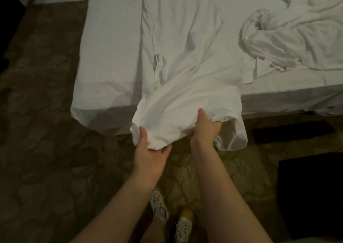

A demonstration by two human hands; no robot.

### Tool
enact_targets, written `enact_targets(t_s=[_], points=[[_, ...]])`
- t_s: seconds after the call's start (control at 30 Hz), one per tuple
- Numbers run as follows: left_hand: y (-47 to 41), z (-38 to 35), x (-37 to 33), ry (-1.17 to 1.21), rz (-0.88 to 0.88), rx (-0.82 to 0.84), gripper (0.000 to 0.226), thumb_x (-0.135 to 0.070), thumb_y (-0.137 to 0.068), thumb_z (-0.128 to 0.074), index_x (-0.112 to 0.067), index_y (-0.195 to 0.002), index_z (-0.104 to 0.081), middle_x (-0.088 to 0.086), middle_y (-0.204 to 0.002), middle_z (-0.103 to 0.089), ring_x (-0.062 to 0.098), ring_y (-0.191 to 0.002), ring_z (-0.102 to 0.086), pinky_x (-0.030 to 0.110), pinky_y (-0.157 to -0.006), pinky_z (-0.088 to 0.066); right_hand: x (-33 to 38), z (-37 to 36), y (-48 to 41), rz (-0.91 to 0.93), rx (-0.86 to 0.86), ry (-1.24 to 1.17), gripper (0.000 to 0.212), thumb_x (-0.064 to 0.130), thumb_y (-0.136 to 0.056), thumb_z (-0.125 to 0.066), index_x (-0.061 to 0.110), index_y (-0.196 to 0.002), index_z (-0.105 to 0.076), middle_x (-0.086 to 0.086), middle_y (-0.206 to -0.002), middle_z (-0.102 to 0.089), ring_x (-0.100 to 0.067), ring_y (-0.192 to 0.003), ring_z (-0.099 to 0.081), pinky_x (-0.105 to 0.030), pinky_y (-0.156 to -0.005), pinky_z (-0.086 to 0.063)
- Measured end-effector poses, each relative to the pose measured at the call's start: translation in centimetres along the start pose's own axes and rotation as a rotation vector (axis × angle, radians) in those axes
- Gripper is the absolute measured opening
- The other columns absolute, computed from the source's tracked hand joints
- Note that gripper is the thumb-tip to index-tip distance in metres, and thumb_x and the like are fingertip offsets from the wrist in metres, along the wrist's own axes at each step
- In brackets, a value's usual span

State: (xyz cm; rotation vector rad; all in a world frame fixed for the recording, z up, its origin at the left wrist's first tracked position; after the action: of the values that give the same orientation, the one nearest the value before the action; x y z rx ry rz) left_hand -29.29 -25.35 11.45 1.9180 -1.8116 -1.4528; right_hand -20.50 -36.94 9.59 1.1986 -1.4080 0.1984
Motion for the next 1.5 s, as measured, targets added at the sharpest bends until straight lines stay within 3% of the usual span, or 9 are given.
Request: enact_targets(t_s=[0.07,0.17,0.33,0.53,0.77,0.97,1.13,1.33,1.5], points=[[1.8,-0.5,2.9,-0.256,0.082,0.062,0.069,-0.069,-0.080,-0.036,-0.024,-0.132,-0.047,-0.008,-0.132,-0.053,0.018,-0.122,-0.051,0.031,-0.100,-0.040,-0.5,-0.2,0.4,-0.016,0.002,0.002,0.061,0.000,-0.085,-0.064,0.010,-0.140,-0.039,-0.002,-0.134,-0.053,-0.015,-0.117,-0.053,-0.028,-0.102,-0.042],[1.2,-3.6,5.1,-0.290,0.234,0.076,0.061,-0.050,-0.084,-0.049,-0.017,-0.135,-0.046,-0.001,-0.115,-0.060,0.013,-0.094,-0.058,0.028,-0.081,-0.047,-0.8,0.0,0.8,0.018,0.023,0.095,0.053,-0.001,-0.086,-0.062,0.006,-0.135,-0.044,-0.003,-0.128,-0.055,-0.013,-0.113,-0.054,-0.023,-0.098,-0.043],[-0.8,-6.8,2.6,-0.265,-0.044,-0.143,0.019,-0.024,-0.092,-0.058,-0.023,-0.109,-0.051,-0.008,-0.094,-0.058,0.008,-0.081,-0.057,0.025,-0.072,-0.048,0.4,-0.1,0.5,0.078,0.043,0.216,0.056,0.003,-0.085,-0.065,0.009,-0.135,-0.042,-0.003,-0.130,-0.054,-0.013,-0.117,-0.052,-0.026,-0.102,-0.041],[-0.2,-6.3,2.9,-0.312,-0.144,-0.162,0.004,-0.027,-0.092,-0.058,-0.030,-0.090,-0.057,-0.003,-0.109,-0.063,0.017,-0.100,-0.061,0.036,-0.091,-0.051,1.1,0.1,0.5,0.054,-0.027,0.262,0.069,0.006,-0.084,-0.067,0.008,-0.143,-0.031,-0.004,-0.136,-0.049,-0.012,-0.120,-0.048,-0.010,-0.088,-0.034],[0.7,-6.0,3.2,-0.473,-0.251,-0.111,0.009,-0.027,-0.093,-0.055,-0.027,-0.099,-0.062,-0.011,-0.101,-0.064,0.007,-0.097,-0.061,0.026,-0.085,-0.050,2.0,0.1,0.1,0.019,-0.092,0.279,0.068,0.010,-0.081,-0.071,0.007,-0.139,-0.035,-0.007,-0.133,-0.052,-0.020,-0.121,-0.051,-0.018,-0.094,-0.037],[-0.6,-7.0,3.3,-0.454,-0.053,-0.085,0.030,-0.036,-0.094,-0.052,-0.027,-0.122,-0.051,-0.007,-0.110,-0.057,0.011,-0.093,-0.053,0.027,-0.082,-0.042,0.6,0.3,0.9,-0.025,-0.036,0.280,0.038,0.007,-0.082,-0.069,0.007,-0.116,-0.053,-0.004,-0.111,-0.062,-0.020,-0.107,-0.061,-0.032,-0.093,-0.050],[-2.8,-6.9,2.8,-0.067,0.030,-0.153,0.038,-0.027,-0.092,-0.059,-0.013,-0.127,-0.053,0.006,-0.117,-0.064,0.023,-0.097,-0.064,0.035,-0.076,-0.054,0.6,0.6,0.9,-0.015,-0.064,0.325,0.065,0.013,-0.079,-0.075,0.003,-0.132,-0.038,-0.009,-0.126,-0.055,-0.015,-0.109,-0.055,-0.022,-0.089,-0.044],[-3.3,-7.6,1.8,-0.176,-0.063,-0.097,0.035,-0.018,-0.093,-0.057,-0.013,-0.126,-0.050,-0.001,-0.104,-0.062,0.016,-0.092,-0.061,0.043,-0.091,-0.051,0.8,3.3,-0.9,-0.108,-0.230,0.273,0.084,0.034,-0.071,-0.081,0.002,-0.132,-0.035,-0.008,-0.125,-0.051,-0.023,-0.111,-0.054,-0.037,-0.095,-0.049],[-2.9,-7.8,0.8,-0.458,-0.122,0.010,0.046,-0.021,-0.094,-0.055,-0.018,-0.137,-0.041,-0.003,-0.117,-0.053,0.015,-0.100,-0.053,0.046,-0.096,-0.048,1.7,6.0,-2.8,-0.070,-0.284,0.342,0.041,0.029,-0.087,-0.064,0.007,-0.120,-0.053,-0.003,-0.110,-0.058,-0.020,-0.098,-0.057,-0.036,-0.086,-0.051]])
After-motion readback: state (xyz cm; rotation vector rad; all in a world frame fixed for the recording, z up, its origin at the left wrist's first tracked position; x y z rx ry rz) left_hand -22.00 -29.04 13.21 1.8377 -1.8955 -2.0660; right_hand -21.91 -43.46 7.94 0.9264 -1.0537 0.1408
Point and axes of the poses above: each hand's wrist, its own y-axis away from the middle knuckle, its own z-axis out of the back of the hand, x = y × z, the point moved 4 cm from there along -y, towards the middle knuckle
